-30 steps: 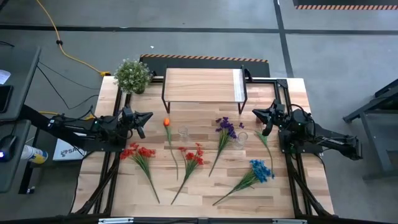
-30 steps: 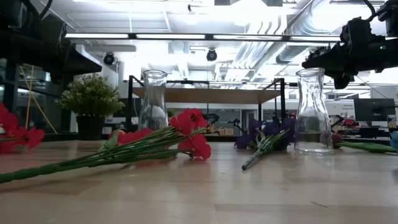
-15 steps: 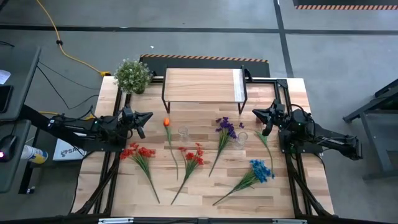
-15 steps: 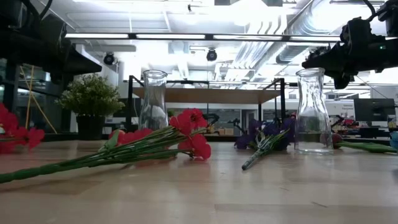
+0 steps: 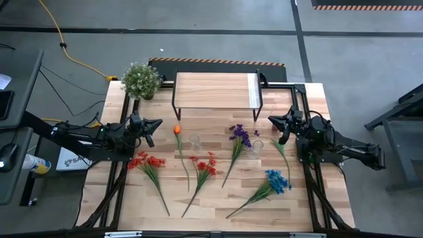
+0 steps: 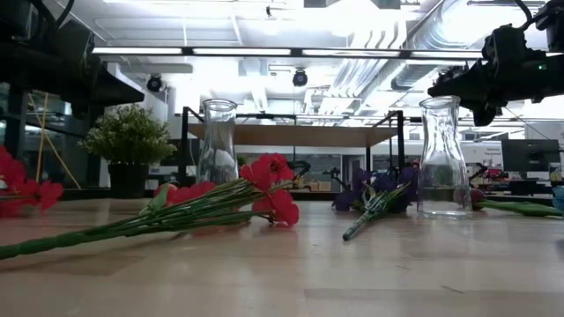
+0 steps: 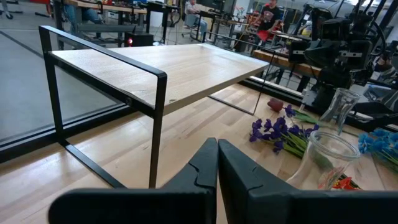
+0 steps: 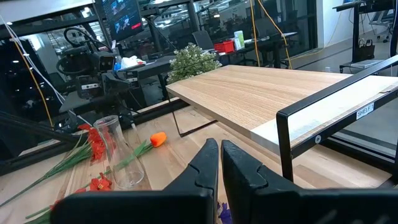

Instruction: Pick and place flowers into a vace then onto a shelf

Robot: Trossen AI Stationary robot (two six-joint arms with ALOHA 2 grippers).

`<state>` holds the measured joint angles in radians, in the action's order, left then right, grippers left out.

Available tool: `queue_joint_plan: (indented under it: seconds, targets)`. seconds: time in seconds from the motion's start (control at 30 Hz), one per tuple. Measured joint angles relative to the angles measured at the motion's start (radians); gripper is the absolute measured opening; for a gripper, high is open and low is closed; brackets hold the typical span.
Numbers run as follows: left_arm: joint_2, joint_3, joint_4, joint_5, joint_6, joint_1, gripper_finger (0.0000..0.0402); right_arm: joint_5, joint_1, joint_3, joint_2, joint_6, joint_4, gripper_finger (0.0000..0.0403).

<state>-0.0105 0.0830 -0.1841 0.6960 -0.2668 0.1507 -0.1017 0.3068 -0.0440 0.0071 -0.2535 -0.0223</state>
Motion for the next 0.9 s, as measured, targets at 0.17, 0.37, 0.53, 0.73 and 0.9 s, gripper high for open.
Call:
queue_joint_plan:
  seconds: [0.17,0.37,0.53,0.73,0.9]
  targets:
    - [0.000,0.000,0.001,0.000,0.000,0.000,0.0049,0.000,0.000,0.000,0.000,0.000,0.000,0.0012]
    - [0.000,0.000,0.002,-0.006,-0.030,0.000,0.0049,0.000,0.000,0.000,0.000,0.000,0.000,0.0012]
    - [0.000,-0.002,0.018,-0.014,-0.234,0.000,0.0049,0.000,0.000,0.000,0.000,0.000,0.000,0.0012]
    - [0.000,-0.004,0.209,-0.002,-0.390,0.000,0.0049,0.000,0.000,0.000,0.000,-0.009,0.006,0.0012]
    - [0.000,-0.003,0.411,-0.096,-0.292,0.000,0.0049,0.000,0.000,0.000,0.000,-0.161,0.121,0.0012]
